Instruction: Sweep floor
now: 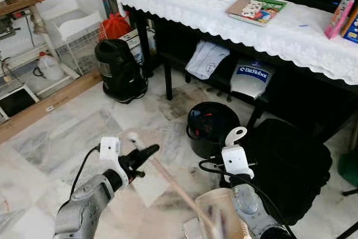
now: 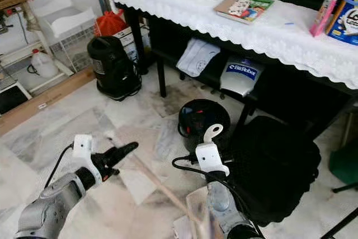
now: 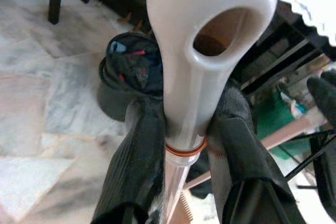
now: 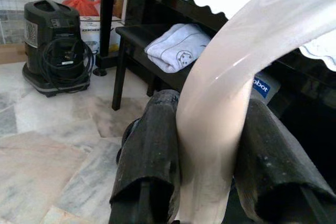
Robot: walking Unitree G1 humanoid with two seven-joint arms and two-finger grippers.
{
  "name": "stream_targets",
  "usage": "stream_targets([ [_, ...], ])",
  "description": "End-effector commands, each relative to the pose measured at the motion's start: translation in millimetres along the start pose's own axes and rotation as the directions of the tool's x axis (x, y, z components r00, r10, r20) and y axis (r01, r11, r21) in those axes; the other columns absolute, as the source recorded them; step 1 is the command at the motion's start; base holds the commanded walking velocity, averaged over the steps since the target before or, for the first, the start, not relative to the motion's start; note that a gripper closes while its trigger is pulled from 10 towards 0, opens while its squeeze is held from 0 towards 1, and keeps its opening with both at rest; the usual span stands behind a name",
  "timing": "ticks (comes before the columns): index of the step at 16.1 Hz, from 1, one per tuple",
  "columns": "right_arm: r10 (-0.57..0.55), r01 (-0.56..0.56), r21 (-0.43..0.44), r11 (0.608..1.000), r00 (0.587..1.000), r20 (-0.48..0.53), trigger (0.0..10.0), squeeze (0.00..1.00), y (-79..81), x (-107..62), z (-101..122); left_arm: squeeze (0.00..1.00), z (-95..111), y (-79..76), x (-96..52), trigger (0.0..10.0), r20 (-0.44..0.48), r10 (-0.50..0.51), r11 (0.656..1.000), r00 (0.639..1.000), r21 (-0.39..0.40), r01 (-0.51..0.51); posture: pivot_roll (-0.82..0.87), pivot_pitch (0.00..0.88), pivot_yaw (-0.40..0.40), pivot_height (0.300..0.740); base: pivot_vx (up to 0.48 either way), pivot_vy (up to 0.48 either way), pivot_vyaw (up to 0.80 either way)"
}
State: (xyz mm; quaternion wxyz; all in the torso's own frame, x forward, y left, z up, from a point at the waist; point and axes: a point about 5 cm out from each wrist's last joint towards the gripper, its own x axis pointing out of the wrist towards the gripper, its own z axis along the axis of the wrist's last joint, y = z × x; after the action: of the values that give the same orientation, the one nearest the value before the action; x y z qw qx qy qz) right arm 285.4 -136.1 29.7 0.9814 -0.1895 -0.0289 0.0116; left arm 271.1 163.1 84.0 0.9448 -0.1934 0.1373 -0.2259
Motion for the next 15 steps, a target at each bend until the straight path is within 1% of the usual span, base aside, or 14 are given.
stream_targets([
  [1, 0.008, -0.009, -0.020, 1.000, 0.999, -0.038, 10.0, 0.00, -1.1, -3.7, -7.3, 0.00, 15.3, 3.1, -1.2, 10.0, 0.077, 0.031, 0.998, 0.997, -0.065, -0.026, 0.12, 0.092, 0.008, 0.740, 0.000, 0.000, 0.00],
  [3, 0.008, -0.009, -0.020, 1.000, 0.999, -0.033, 10.0, 0.00, -1.6, -3.0, -6.5, 0.00, 31.8, 7.7, -0.3, 10.0, 0.183, 0.112, 0.992, 0.977, -0.080, -0.099, 0.12, 0.095, 0.006, 0.740, 0.000, 0.000, 0.00],
  [4, 0.009, -0.009, -0.019, 1.000, 1.000, -0.030, 10.0, 0.00, -1.7, -2.6, -5.9, 0.00, 42.4, 13.4, -1.3, 10.0, 0.243, 0.186, 0.983, 0.952, -0.044, -0.181, 0.12, 0.095, 0.006, 0.740, 0.000, 0.000, 0.00],
  [5, 0.010, -0.010, -0.019, 1.000, 1.000, -0.028, 10.0, 0.00, -1.8, -2.3, -5.5, 0.00, 47.9, 16.9, -2.2, 10.0, 0.274, 0.233, 0.971, 0.933, -0.007, -0.241, 0.12, 0.096, 0.006, 0.740, 0.000, 0.000, 0.00],
  [6, 0.009, -0.009, -0.018, 1.000, 1.000, -0.025, 10.0, 0.00, -2.1, -1.7, -4.9, 0.00, 55.3, 20.7, -4.6, 10.0, 0.325, 0.290, 0.940, 0.900, 0.080, -0.332, 0.11, 0.095, 0.006, 0.740, 0.000, 0.000, 0.00],
  [7, 0.004, -0.004, -0.010, 1.000, 1.000, -0.022, 10.0, 0.00, -2.8, -1.0, -4.1, 0.00, 57.8, 20.9, -5.2, 10.0, 0.346, 0.312, 0.915, 0.885, 0.141, -0.378, 0.11, 0.096, 0.006, 0.740, 0.000, 0.000, 0.00],
  [8, -0.002, 0.002, -0.002, 1.000, 1.000, -0.019, 10.0, 0.00, -3.5, 0.1, -3.0, 0.00, 58.2, 19.8, -5.0, 10.0, 0.357, 0.322, 0.889, 0.877, 0.204, -0.409, 0.11, 0.096, 0.007, 0.740, 0.000, 0.000, 0.00],
  [9, -0.005, 0.005, 0.000, 1.000, 1.000, -0.016, 10.0, 0.00, -4.3, 1.1, -2.1, 0.00, 55.6, 16.5, -4.1, 10.0, 0.360, 0.314, 0.861, 0.878, 0.281, -0.423, 0.11, 0.096, 0.007, 0.740, 0.000, 0.000, 0.00],
  [10, -0.006, 0.006, 0.002, 1.000, 1.000, -0.013, 10.0, 0.00, -4.9, 2.1, -1.2, 0.00, 45.9, 10.7, -1.6, 10.0, 0.346, 0.289, 0.860, 0.893, 0.317, -0.401, 0.11, 0.097, 0.007, 0.740, 0.000, 0.000, 0.00],
  [12, -0.009, 0.009, 0.005, 1.000, 1.000, -0.007, 10.0, 0.00, -5.4, 2.7, -0.1, 0.00, 34.2, 8.9, -0.8, 10.0, 0.337, 0.292, 0.875, 0.895, 0.285, -0.392, 0.11, 0.098, 0.007, 0.740, 0.000, 0.000, 0.00],
  [13, -0.013, 0.013, 0.008, 1.000, 1.000, -0.002, 10.0, 0.00, -6.1, 3.0, 0.6, 0.00, 26.4, 8.4, -0.1, 10.0, 0.331, 0.295, 0.873, 0.896, 0.288, -0.394, 0.11, 0.099, 0.008, 0.740, 0.000, 0.000, 0.00],
  [15, -0.014, 0.014, 0.009, 1.000, 1.000, 0.000, 10.0, 0.00, -6.6, 3.3, 1.0, 0.00, 25.0, 8.7, 0.3, 10.0, 0.339, 0.300, 0.864, 0.891, 0.299, -0.405, 0.11, 0.099, 0.008, 0.740, 0.000, 0.000, 0.00],
])
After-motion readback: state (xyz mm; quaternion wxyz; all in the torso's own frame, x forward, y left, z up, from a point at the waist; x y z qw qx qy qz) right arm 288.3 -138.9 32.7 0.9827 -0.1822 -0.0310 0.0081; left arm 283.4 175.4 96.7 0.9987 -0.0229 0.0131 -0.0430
